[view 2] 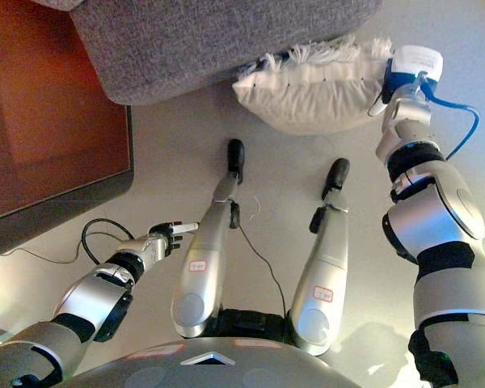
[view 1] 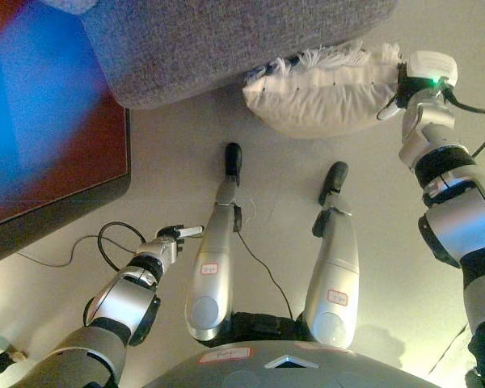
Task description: Pick up the pillow and put it on the sofa.
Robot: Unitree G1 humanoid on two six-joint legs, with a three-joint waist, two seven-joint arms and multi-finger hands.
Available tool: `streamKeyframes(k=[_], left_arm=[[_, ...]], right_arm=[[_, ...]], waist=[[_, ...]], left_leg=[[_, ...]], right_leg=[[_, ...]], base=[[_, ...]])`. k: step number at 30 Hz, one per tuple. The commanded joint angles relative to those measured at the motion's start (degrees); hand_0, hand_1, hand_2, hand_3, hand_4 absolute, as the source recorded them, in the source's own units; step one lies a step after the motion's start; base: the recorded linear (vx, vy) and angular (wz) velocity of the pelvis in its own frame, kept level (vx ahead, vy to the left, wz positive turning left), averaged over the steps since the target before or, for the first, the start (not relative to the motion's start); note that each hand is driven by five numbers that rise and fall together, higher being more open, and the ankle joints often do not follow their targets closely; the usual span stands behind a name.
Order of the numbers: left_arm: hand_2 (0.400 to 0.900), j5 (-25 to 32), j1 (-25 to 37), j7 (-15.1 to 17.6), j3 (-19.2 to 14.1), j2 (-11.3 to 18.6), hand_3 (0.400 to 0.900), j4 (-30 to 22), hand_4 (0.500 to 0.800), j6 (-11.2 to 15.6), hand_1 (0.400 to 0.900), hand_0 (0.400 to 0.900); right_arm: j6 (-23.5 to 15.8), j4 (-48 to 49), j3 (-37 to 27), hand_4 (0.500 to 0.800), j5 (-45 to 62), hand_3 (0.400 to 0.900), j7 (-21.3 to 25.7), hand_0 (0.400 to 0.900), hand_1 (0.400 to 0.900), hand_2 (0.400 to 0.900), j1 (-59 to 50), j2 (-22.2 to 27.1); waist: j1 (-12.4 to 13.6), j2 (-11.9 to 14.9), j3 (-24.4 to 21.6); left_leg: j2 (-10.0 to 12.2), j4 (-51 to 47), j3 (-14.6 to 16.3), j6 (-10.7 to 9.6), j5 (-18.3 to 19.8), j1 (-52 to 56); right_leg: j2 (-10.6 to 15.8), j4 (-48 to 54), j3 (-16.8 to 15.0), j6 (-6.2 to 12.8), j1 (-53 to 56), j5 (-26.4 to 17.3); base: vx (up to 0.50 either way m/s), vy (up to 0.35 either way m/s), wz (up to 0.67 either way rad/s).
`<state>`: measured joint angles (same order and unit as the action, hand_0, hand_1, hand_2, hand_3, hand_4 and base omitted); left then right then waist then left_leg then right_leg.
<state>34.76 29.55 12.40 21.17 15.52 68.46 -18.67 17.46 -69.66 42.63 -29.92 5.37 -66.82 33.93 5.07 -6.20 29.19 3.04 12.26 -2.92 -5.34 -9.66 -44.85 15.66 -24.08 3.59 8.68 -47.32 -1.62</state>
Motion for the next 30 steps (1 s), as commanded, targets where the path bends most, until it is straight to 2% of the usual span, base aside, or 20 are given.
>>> streamKeyframes(k=[1, 8, 11, 15, 16, 17, 18, 21, 30], left_arm=[[0.9, 2.6, -2.0, 3.5, 0.4, 0.2, 0.9, 1.7, 0.8, -2.3, 0.9, 0.9], [0.9, 7.1, -2.0, 5.6, 0.6, 0.0, 0.9, 0.5, 0.8, -3.0, 0.9, 0.9], [0.9, 7.6, -2.7, 5.6, 0.2, -0.1, 0.9, 0.5, 0.8, -2.4, 0.9, 0.9], [0.9, 9.4, -3.6, 6.4, 0.0, -0.3, 0.9, -0.4, 0.8, -1.7, 0.9, 0.9], [0.9, 9.1, -3.7, 6.1, -0.2, -0.2, 0.9, -0.4, 0.8, -1.5, 0.9, 0.9], [0.9, 9.1, -4.3, 5.7, -0.3, -0.1, 0.9, -0.6, 0.8, -1.2, 0.9, 0.9], [0.9, 9.2, -4.6, 5.6, -0.3, 0.0, 0.9, -0.7, 0.8, -0.9, 0.9, 0.9], [0.9, 9.1, -6.1, 4.6, -0.4, 0.2, 0.9, -1.2, 0.8, 0.1, 0.9, 0.9], [0.9, 8.3, -10.3, 2.0, -0.4, 1.2, 0.9, -4.2, 0.8, 2.9, 0.9, 0.9]], right_arm=[[1.1, 1.6, 3.0, 0.8, -3.3, 0.9, -0.2, 0.9, 0.9, 0.9, -6.4, 6.5], [2.8, 1.8, 4.8, 0.8, -1.0, 0.9, -0.6, 0.9, 0.9, 0.9, -11.2, 5.6], [2.9, 1.7, 5.2, 0.8, 0.7, 0.9, -1.5, 0.9, 0.9, 0.9, -13.3, 5.4], [2.8, 1.7, 6.1, 0.8, 3.0, 0.9, -6.0, 0.9, 0.9, 0.9, -16.5, 4.7], [2.6, 1.7, 6.2, 0.714, 3.5, 0.757, -6.5, 0.757, 0.757, 0.757, -16.8, 4.6], [1.4, 2.0, 6.4, 0.531, 6.6, 0.451, -8.1, 0.451, 0.451, 0.451, -17.7, 4.6], [1.1, 2.2, 6.2, 0.5, 8.5, 0.4, -7.9, 0.4, 0.4, 0.4, -18.1, 4.6], [0.1, 2.6, 4.6, 0.5, 12.1, 0.4, -5.9, 0.4, 0.4, 0.4, -18.7, 5.0], [0.1, 2.8, 4.3, 0.5, 13.0, 0.4, -5.3, 0.4, 0.4, 0.4, -20.0, 7.3]], waist=[[0.9, -4.6, 0.6], [2.2, -6.2, 0.6], [2.8, -6.9, 0.6], [3.6, -7.9, 0.6], [3.7, -8.0, 0.6], [4.0, -8.3, 0.6], [4.1, -8.4, 0.6], [4.5, -8.9, 0.6], [5.7, -9.8, 0.6]], left_leg=[[0.4, 3.5, -2.7, 1.3, 3.7, -2.0], [0.5, 4.6, -3.1, 1.2, 2.6, -7.9], [0.5, 5.2, -3.3, 1.0, 2.3, -10.2], [0.7, 5.9, -3.4, 0.7, 1.9, -12.8], [0.7, 6.0, -3.4, 0.7, 1.9, -13.1], [0.7, 6.2, -3.6, 0.6, 1.7, -14.0], [0.7, 6.4, -3.6, 0.5, 1.7, -14.5], [0.6, 6.9, -3.9, 0.4, 1.6, -15.6], [0.5, 5.3, -4.2, 0.3, 1.0, -15.5]], right_leg=[[-1.5, -4.9, -1.5, -1.3, -3.8, 1.9], [-1.6, -7.7, -2.4, -1.45, -10.0, 2.6], [-1.6, -9.0, -2.6, -1.65, -12.3, 3.1], [-1.6, -10.4, -3.2, -1.8, -14.9, 3.6], [-1.6, -10.7, -3.3, -1.81, -15.3, 3.7], [-1.6, -11.3, -3.4, -1.92, -16.2, 4.0], [-1.7, -11.7, -3.5, -1.97, -16.6, 4.1], [-1.9, -12.5, -3.8, -2.0, -17.7, 4.5], [-1.7, -10.5, -2.8, -1.88, -17.5, 3.9]], base=[[-0.02, 0.047, 0.09], [-0.03, 0.034, 0.08], [-0.04, 0.032, 0.09], [-0.03, 0.034, 0.05], [-0.02, 0.026, 0.07], [-0.01, 0.024, 0.07], [-0.01, 0.03, 0.07], [0.0, 0.017, 0.03], [0.0, 0.019, -0.01]])
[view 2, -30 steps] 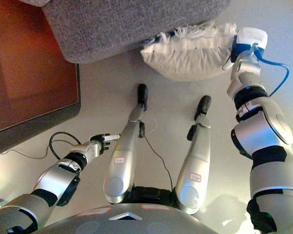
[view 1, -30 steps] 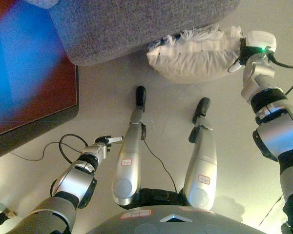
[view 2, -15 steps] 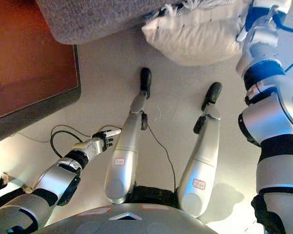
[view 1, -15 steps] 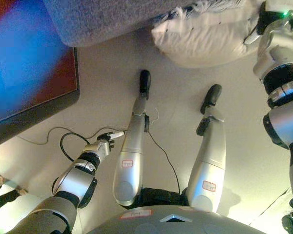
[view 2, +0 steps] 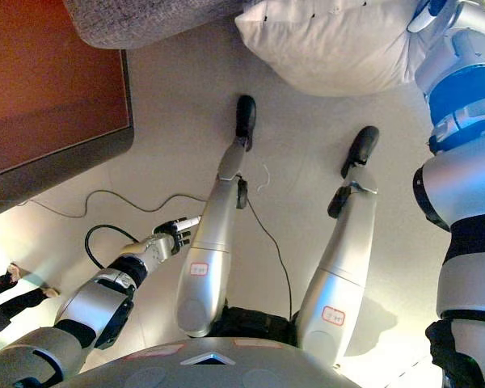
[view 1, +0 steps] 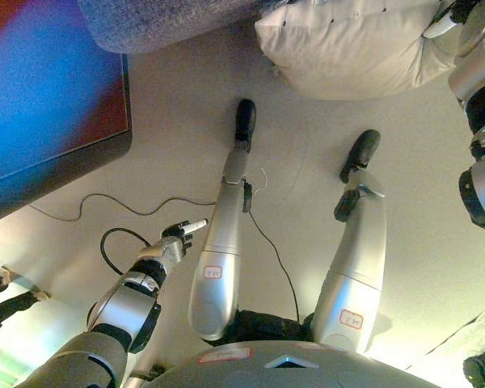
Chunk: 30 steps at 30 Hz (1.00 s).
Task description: Pick up the pillow and put it on the sofa.
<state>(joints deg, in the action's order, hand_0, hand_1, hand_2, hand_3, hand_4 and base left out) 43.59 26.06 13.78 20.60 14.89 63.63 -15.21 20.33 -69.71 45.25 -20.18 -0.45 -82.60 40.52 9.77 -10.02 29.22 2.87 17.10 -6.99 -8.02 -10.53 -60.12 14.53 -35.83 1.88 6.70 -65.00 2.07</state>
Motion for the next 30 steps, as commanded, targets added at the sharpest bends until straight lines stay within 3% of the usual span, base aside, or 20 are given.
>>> streamKeyframes(k=[1, 7, 14, 18, 23, 30], left_arm=[[0.9, -0.6, -7.2, 0.3, 0.2, 2.0, 0.9, 0.4, 0.8, -0.3, 0.9, 0.9], [0.9, -2.0, -9.6, -1.7, 0.0, 2.9, 0.9, -0.6, 0.8, 1.2, 0.9, 0.9], [0.9, -6.4, -12.8, -6.9, -1.1, 4.7, 0.9, -0.8, 0.8, 1.9, 0.9, 0.9], [0.9, -8.4, -13.7, -8.7, -1.7, 5.5, 0.9, -0.4, 0.8, 3.3, 0.9, 0.9], [0.9, -10.9, -14.3, -9.6, -2.7, 7.8, 0.9, -1.4, 0.8, 2.2, 0.9, 0.9], [0.9, -14.1, -17.2, -11.2, -4.6, 10.2, 0.9, -1.3, 0.8, 0.3, 0.9, 0.9]], right_arm=[[-2.6, 3.1, 1.7, 0.5, 3.6, 0.4, 0.4, 0.4, 0.4, 0.4, -4.3, 1.0], [-1.9, 4.2, 1.6, 0.5, 3.7, 0.4, -1.0, 0.4, 0.4, 0.4, -3.1, 2.3], [-5.4, 8.2, 1.3, 0.5, 3.8, 0.4, -5.9, 0.4, 0.4, 0.4, 0.3, 3.8], [-7.3, 11.2, 0.7, 0.5, 4.5, 0.4, -10.0, 0.4, 0.4, 0.4, 2.8, 4.8], [-10.1, 18.3, -0.2, 0.5, 4.0, 0.4, -14.7, 0.4, 0.4, 0.4, 7.5, 7.7], [-12.6, 29.2, -3.7, 0.5, 3.7, 0.4, -20.9, 0.4, 0.4, 0.4, 17.9, 11.7]], waist=[[1.2, -6.0, 0.6], [1.5, -5.9, 0.6], [1.3, -3.9, 0.6], [1.0, -1.7, 0.6], [0.5, 2.2, 0.6], [0.0, 7.7, -7.0]], left_leg=[[0.7, 0.2, -0.2, 3.0, 1.9, 0.0], [0.6, -1.8, 0.1, 3.3, 1.9, 3.9], [0.6, -3.9, 1.5, 3.4, 2.9, 12.8], [0.8, -5.5, 3.0, 3.4, 3.6, 19.3], [1.6, -7.9, 4.7, 3.2, 4.6, 29.4], [3.1, -12.8, 6.4, 2.7, 5.5, 41.7]], right_leg=[[-0.5, 1.6, -0.9, 0.07, 0.5, 0.1], [-0.1, 4.3, 0.9, -0.14, 4.4, -0.5], [1.0, 9.5, 4.3, -0.04, 13.8, -2.1], [1.3, 12.8, 6.4, 0.26, 20.8, -2.9], [1.6, 17.1, 8.8, 0.84, 31.6, -3.7], [0.3, 24.9, 11.5, 1.42, 46.5, -4.3]], base=[[0.0, 0.0, 0.0], [0.0, 0.01, -0.02], [0.0, 0.004, -0.01], [0.04, -0.022, 0.01], [0.06, -0.055, 0.03], [0.14, -0.059, 0.05]])
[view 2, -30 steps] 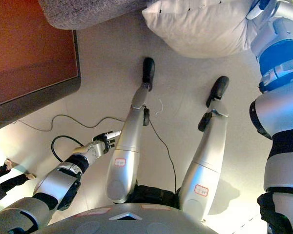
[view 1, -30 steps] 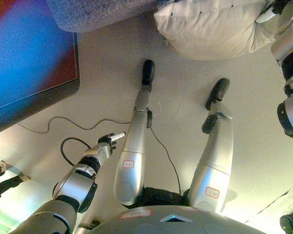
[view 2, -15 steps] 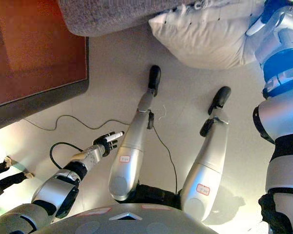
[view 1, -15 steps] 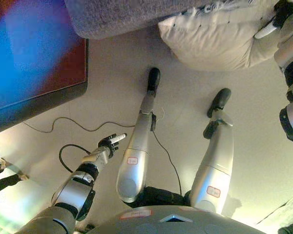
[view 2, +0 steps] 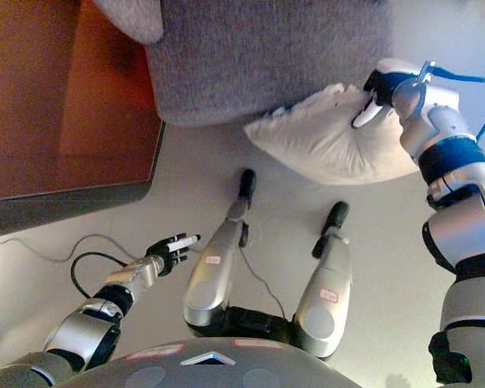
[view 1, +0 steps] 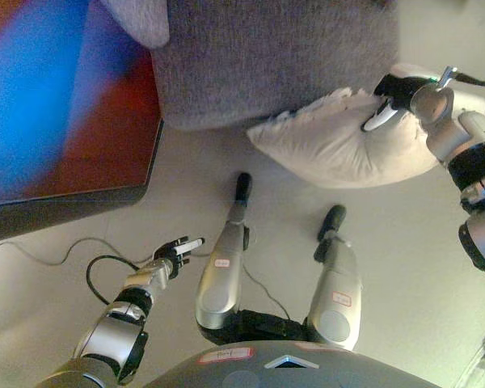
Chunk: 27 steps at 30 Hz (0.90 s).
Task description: Pick up the pillow and put it on the sofa.
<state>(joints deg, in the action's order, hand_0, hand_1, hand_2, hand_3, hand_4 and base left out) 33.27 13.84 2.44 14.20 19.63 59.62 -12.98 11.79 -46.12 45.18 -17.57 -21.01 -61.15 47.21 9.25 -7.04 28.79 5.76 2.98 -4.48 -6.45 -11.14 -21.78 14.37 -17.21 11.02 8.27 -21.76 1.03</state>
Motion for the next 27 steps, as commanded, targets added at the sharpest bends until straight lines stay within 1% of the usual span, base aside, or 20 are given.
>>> streamKeyframes(k=[1, 4, 5, 7, 8, 12, 14, 17, 18, 20, 21, 22, 24, 27], left_arm=[[0.9, -4.1, -5.5, 0.3, 1.3, 5.6, 0.9, 2.7, 0.8, -2.2, 0.9, 0.9], [0.9, -5.8, -6.5, 0.1, 0.2, 5.7, 0.9, 3.2, 0.8, -2.6, 0.9, 0.9], [0.9, -6.8, -6.8, 0.0, -0.2, 5.7, 0.9, 3.4, 0.8, -3.0, 0.9, 0.9], [0.9, -8.3, -7.7, -0.3, -1.2, 5.6, 0.9, 4.3, 0.8, -3.0, 0.9, 0.9], [0.9, -8.7, -8.0, -0.5, -1.5, 5.5, 0.9, 4.8, 0.8, -2.8, 0.9, 0.9], [0.9, -12.4, -10.0, -1.3, -3.7, 5.0, 0.9, 7.4, 0.8, -3.3, 0.9, 0.9], [0.9, -13.4, -10.7, -1.4, -4.7, 4.9, 0.9, 8.5, 0.8, -3.4, 0.9, 0.9], [0.9, -14.5, -10.8, -1.6, -5.9, 4.9, 0.9, 9.7, 0.8, -4.0, 0.9, 0.9], [0.9, -14.8, -10.8, -1.8, -6.4, 4.8, 0.9, 10.2, 0.8, -4.0, 0.9, 0.9], [0.9, -15.2, -10.7, -2.0, -7.0, 4.8, 0.9, 10.8, 0.8, -4.3, 0.9, 0.9], [0.9, -15.4, -10.6, -2.2, -7.2, 4.7, 0.9, 11.1, 0.8, -4.6, 0.9, 0.9], [0.9, -15.7, -10.5, -2.2, -7.4, 4.7, 0.9, 11.5, 0.8, -4.7, 0.9, 0.9], [0.9, -15.9, -10.2, -2.2, -7.6, 4.6, 0.9, 12.2, 0.8, -5.0, 0.9, 0.9], [0.9, -15.5, -9.8, -2.2, -7.4, 4.3, 0.9, 13.1, 0.8, -5.3, 0.9, 0.9]], right_arm=[[-4.9, 7.2, -4.4, 0.5, 0.8, 0.4, -1.0, 0.4, 0.4, 0.4, -1.5, 5.4], [-7.0, 10.3, -6.5, 0.5, 0.3, 0.4, -1.9, 0.4, 0.4, 0.4, 3.3, 6.1], [-7.2, 11.6, -7.7, 0.5, 0.0, 0.4, -3.0, 0.4, 0.4, 0.4, 4.8, 6.3], [-8.3, 13.1, -9.4, 0.5, -0.2, 0.4, -4.5, 0.4, 0.4, 0.4, 7.2, 6.2], [-8.8, 13.6, -10.0, 0.5, -0.3, 0.4, -4.9, 0.4, 0.4, 0.4, 7.9, 6.2], [-10.0, 16.8, -11.9, 0.5, 0.1, 0.4, -8.1, 0.4, 0.4, 0.4, 10.3, 5.6], [-10.7, 17.9, -12.4, 0.5, 1.2, 0.4, -9.4, 0.4, 0.4, 0.4, 10.3, 5.0], [-9.7, 20.2, -12.5, 0.5, 4.5, 0.4, -11.8, 0.4, 0.4, 0.4, 8.9, 3.8], [-10.1, 21.0, -12.4, 0.5, 6.6, 0.4, -12.6, 0.4, 0.4, 0.4, 8.2, 3.4], [-9.5, 22.0, -12.2, 0.5, 9.1, 0.4, -13.8, 0.4, 0.4, 0.4, 6.9, 2.7], [-9.1, 22.5, -12.0, 0.5, 10.8, 0.4, -14.3, 0.4, 0.4, 0.4, 6.0, 2.4], [-7.7, 23.1, -11.9, 0.5, 12.9, 0.4, -15.1, 0.4, 0.4, 0.4, 4.8, 1.7], [-6.9, 23.1, -11.6, 0.5, 16.0, 0.4, -15.0, 0.4, 0.4, 0.4, 2.8, 0.4], [-6.1, 20.8, -10.6, 0.5, 19.3, 0.4, -13.8, 0.4, 0.4, 0.4, -1.7, -2.3]], waist=[[0.5, 5.3, -7.8], [0.5, 6.8, -11.0], [0.5, 7.3, -12.3], [0.6, 8.2, -14.9], [0.6, 8.5, -15.5], [1.1, 9.4, -20.3], [1.4, 9.7, -22.0], [1.8, 10.2, -23.9], [1.9, 10.4, -24.4], [2.2, 10.6, -25.1], [2.4, 10.7, -25.3], [2.7, 10.9, -25.8], [3.2, 11.2, -26.2], [4.1, 11.4, -26.9]], left_leg=[[0.5, 0.3, 4.0, 1.0, 6.0, 5.3], [0.9, -2.7, 4.3, 0.7, 5.7, 9.7], [0.8, -3.7, 4.4, 0.7, 5.7, 11.5], [0.7, -4.8, 4.2, 0.9, 6.0, 14.3], [0.7, -4.9, 4.1, 1.0, 6.2, 15.1], [0.6, -5.9, 3.9, 1.3, 7.0, 19.7], [0.5, -6.4, 3.7, 1.3, 7.3, 21.4], [0.2, -6.8, 3.3, 1.4, 7.9, 23.0], [0.1, -7.0, 3.1, 1.4, 8.0, 23.5], [0.1, -7.2, 2.9, 1.3, 8.2, 24.2], [0.1, -7.3, 2.8, 1.2, 8.2, 24.5], [0.0, -7.4, 2.6, 1.2, 8.4, 24.9], [0.0, -7.5, 2.3, 1.2, 8.5, 25.4], [-0.1, -7.7, 1.9, 1.1, 8.6, 25.9]], right_leg=[[0.2, 7.7, 2.8, -0.13, 5.6, -3.3], [-0.3, 11.1, 3.8, 0.14, 11.1, -3.9], [-0.6, 12.0, 4.0, 0.21, 13.2, -3.8], [-1.0, 13.2, 4.4, 0.33, 16.2, -3.8], [-1.0, 13.4, 4.5, 0.36, 17.0, -3.8], [-1.1, 14.6, 5.2, 0.62, 21.7, -3.8], [-1.1, 15.4, 5.6, 0.75, 23.5, -3.8], [-0.9, 16.4, 6.0, 1.0, 25.8, -3.7], [-0.8, 16.7, 6.1, 1.11, 26.4, -3.8], [-0.7, 17.2, 6.5, 1.29, 27.3, -4.0], [-0.6, 17.5, 6.8, 1.4, 27.8, -4.1], [-0.5, 17.8, 7.0, 1.56, 28.2, -4.3], [-0.3, 18.2, 7.6, 1.84, 28.8, -4.6], [-0.1, 18.8, 8.3, 2.09, 29.5, -5.1]], base=[[0.17, -0.053, 0.08], [0.17, -0.054, 0.12], [0.17, -0.023, 0.13], [0.21, -0.007, 0.14], [0.2, 0.024, 0.13], [0.23, 0.048, 0.1], [0.18, 0.065, 0.07], [0.11, 0.076, 0.1], [0.09, 0.077, 0.1], [0.06, 0.069, 0.09], [0.06, 0.084, 0.13], [0.05, 0.074, 0.14], [0.05, 0.057, 0.14], [0.06, 0.062, 0.12]])
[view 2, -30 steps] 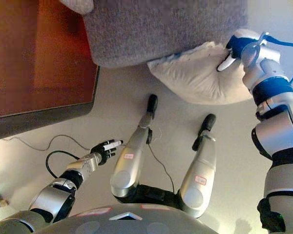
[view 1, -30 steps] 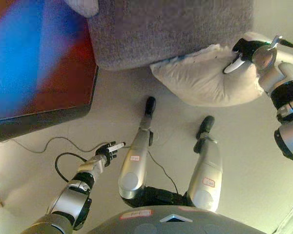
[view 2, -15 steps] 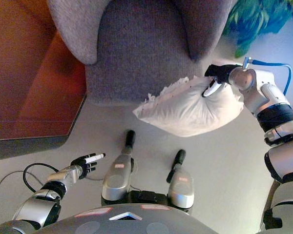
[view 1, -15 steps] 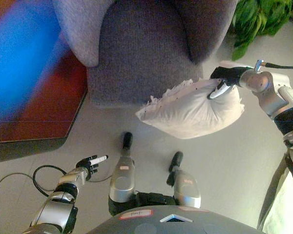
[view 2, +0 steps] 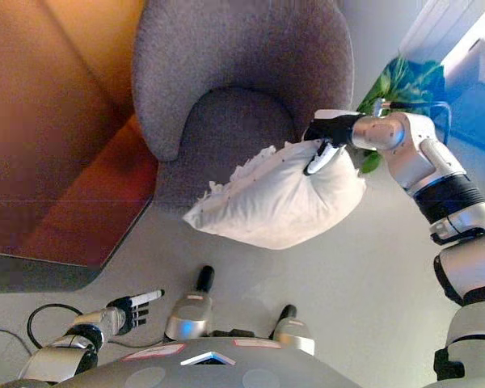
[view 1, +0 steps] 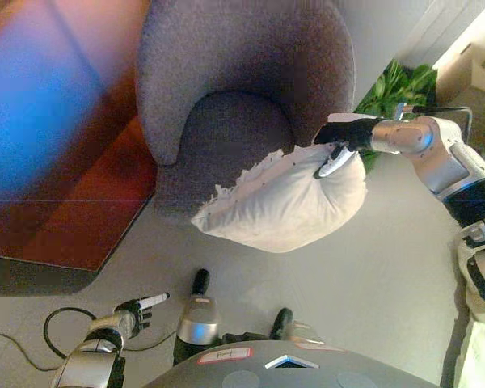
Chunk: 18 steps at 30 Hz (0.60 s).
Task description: Pick up the pillow and put it on the sofa.
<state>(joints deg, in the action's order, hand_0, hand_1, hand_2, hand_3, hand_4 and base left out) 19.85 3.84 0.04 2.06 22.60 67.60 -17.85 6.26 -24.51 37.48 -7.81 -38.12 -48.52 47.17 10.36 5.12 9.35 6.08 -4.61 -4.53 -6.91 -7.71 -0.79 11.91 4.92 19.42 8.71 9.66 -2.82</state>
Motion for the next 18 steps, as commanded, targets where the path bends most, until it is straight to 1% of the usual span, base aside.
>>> streamKeyframes(k=[1, 5, 8, 12, 15, 16, 18], left_arm=[[0.9, -2.0, 0.3, 0.3, 4.7, 1.2, 0.9, 5.3, 0.8, -0.6, 0.9, 0.9], [0.9, -1.8, 0.5, 0.6, 4.7, 1.0, 0.9, 5.9, 0.8, -1.2, 0.9, 0.9], [0.9, -1.9, 0.3, 1.5, 4.9, 0.7, 0.9, 6.7, 0.8, -1.9, 0.9, 0.9], [0.9, -2.0, -0.6, 2.1, 5.1, 0.5, 0.9, 7.3, 0.8, -2.3, 0.9, 0.9], [0.9, -2.3, -1.1, 2.5, 5.6, 0.8, 0.9, 7.6, 0.8, -2.3, 0.9, 0.9], [0.9, -2.1, -1.0, 2.6, 6.1, 1.0, 0.9, 7.5, 0.8, -2.3, 0.9, 0.9], [0.9, -1.4, 0.1, 2.7, 7.2, 1.2, 0.9, 7.1, 0.8, -1.7, 0.9, 0.9]], right_arm=[[-0.1, -1.5, -2.6, 0.5, 10.2, 0.4, 3.9, 0.4, 0.4, 0.4, -15.5, -2.9], [3.7, -5.5, -2.1, 0.5, 13.7, 0.4, 8.2, 0.4, 0.4, 0.4, -19.5, -5.3], [5.1, -13.2, -2.0, 0.5, 16.4, 0.4, 11.6, 0.4, 0.4, 0.4, -22.8, -6.1], [6.6, -19.1, -2.1, 0.5, 18.5, 0.4, 13.6, 0.4, 0.4, 0.4, -24.5, -6.3], [8.0, -23.6, -2.6, 0.5, 19.6, 0.4, 15.1, 0.4, 0.4, 0.4, -25.5, -6.7], [8.0, -25.0, -2.6, 0.5, 19.9, 0.4, 16.1, 0.4, 0.4, 0.4, -25.9, -6.9], [9.1, -27.4, -2.3, 0.5, 21.4, 0.4, 19.1, 0.4, 0.4, 0.4, -27.7, -7.2]], waist=[[3.2, -0.8, -7.6], [4.3, -0.7, -8.2], [5.4, -0.5, -8.7], [6.2, -0.6, -8.7], [7.0, -0.8, -7.9], [7.3, -0.9, -7.4], [8.0, -1.1, -5.7]], left_leg=[[-0.4, -0.1, 1.8, 1.5, 5.2, 5.0], [-0.5, -0.2, 1.3, 1.4, 5.2, 5.4], [-0.6, -0.3, 0.8, 1.4, 5.3, 5.5], [-0.5, -0.4, 0.6, 1.3, 5.3, 5.5], [-0.3, -0.3, 0.4, 1.2, 5.1, 4.9], [-0.2, -0.2, 0.2, 1.2, 5.1, 4.3], [0.0, 0.2, -0.4, 1.2, 4.8, 2.2]], right_leg=[[2.5, -3.2, 0.1, 1.75, -1.8, -1.4], [2.9, -2.8, 0.9, 2.1, -1.1, -1.9], [3.2, -2.2, 1.6, 2.36, -0.7, -2.3], [3.5, -1.5, 2.2, 2.64, -0.6, -3.0], [3.9, -1.1, 2.4, 2.9, -1.0, -3.4], [4.1, -1.3, 2.6, 3.0, -1.5, -3.5], [4.6, -1.5, 2.8, 3.21, -3.2, -3.8]], base=[[0.08, 0.076, 0.17], [0.08, 0.054, 0.16], [0.12, 0.052, 0.18], [0.15, 0.053, 0.17], [0.11, 0.034, 0.15], [-0.01, 0.001, 0.17], [-0.11, -0.037, 0.17]])
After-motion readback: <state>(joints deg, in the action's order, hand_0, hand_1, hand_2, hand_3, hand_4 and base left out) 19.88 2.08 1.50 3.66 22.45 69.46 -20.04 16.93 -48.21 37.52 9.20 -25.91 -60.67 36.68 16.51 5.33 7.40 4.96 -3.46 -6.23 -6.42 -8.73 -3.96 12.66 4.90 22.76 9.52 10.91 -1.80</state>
